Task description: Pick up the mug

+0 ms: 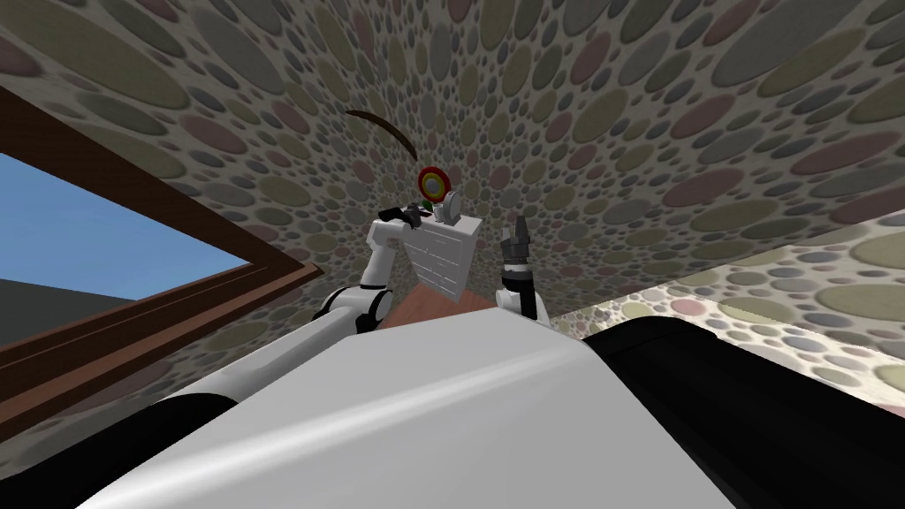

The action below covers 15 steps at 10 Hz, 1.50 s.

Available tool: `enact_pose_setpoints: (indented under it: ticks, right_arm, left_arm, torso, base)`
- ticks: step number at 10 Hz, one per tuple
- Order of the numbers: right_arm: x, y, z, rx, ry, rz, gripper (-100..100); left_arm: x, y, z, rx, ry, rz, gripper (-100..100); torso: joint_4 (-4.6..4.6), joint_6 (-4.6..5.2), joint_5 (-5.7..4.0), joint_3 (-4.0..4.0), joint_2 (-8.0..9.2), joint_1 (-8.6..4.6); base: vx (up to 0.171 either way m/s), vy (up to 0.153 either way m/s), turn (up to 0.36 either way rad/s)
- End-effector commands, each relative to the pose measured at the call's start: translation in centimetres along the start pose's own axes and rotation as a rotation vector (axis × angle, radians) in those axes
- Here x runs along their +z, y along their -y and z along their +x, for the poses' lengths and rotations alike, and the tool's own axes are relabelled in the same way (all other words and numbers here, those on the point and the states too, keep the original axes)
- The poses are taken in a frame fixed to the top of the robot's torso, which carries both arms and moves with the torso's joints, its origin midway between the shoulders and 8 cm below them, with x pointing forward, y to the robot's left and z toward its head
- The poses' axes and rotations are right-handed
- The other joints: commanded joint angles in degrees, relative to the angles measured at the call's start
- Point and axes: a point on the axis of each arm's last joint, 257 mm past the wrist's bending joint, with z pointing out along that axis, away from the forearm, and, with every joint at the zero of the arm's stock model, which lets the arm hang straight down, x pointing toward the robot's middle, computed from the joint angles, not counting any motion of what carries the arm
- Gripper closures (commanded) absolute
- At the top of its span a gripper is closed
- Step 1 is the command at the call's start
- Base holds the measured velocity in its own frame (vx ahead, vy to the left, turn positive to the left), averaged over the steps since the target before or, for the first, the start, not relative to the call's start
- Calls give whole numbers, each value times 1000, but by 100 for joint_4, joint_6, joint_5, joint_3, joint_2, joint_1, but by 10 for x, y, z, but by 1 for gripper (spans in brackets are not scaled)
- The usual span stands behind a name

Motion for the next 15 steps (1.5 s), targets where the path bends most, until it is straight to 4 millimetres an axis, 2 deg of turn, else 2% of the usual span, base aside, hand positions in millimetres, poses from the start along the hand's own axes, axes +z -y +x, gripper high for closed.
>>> enact_pose_setpoints:
  ticks: [1,2,3,4,6,7,9,11,12,15]
  right_arm:
    - [0,0,0,0,0,0,0]
    - [0,0,0,0,0,0,0]
    - [0,0,0,0,0,0,0]
    - [0,0,0,0,0,0,0]
    - [0,0,0,0,0,0,0]
    - [0,0,0,0,0,0,0]
    - [0,0,0,0,0,0,0]
    - [0,0,0,0,0,0,0]
    - [0,0,0,0,0,0,0]
    - [0,0,0,0,0,0,0]
  left_arm:
    - [3,13,7,9,-9,-7,-100]
    - [9,3,12,8,-18,-61,-100]
    - [11,11,17,16,-23,-69,-100]
    - [15,7,23,16,-34,-109,-100]
    - [17,19,31,28,-41,-120,-100]
    - [19,12,37,30,-52,-171,-100]
    - [22,13,48,39,-67,-224,-100]
    - [22,23,54,52,-71,-236,-100]
    - [22,19,62,58,-84,-287,-100]
    - [20,26,76,79,-99,-353,-100]
  torso:
    - [0,0,0,0,0,0]
    - [0,0,-1,1,1,-3]
    - [0,-2,0,-1,-1,-1]
    - [0,0,-1,-1,-1,-3]
    - [-1,0,-1,-3,-4,-4]
    - [-1,0,-1,0,0,-5]
    - [-2,0,-1,-2,-4,-6]
    - [-3,0,-1,-5,-7,-7]
    - [-2,-1,-1,-2,-2,-5]
    - [-4,-1,-1,-7,-11,-8]
  base:
    - [6,6,-8]
    - [13,10,65]
    - [14,7,33]
    - [22,7,56]
    - [15,1,8]
    - [19,1,58]
    - [28,-2,39]
    - [23,-1,13]
    - [24,-3,54]
    - [39,-7,36]
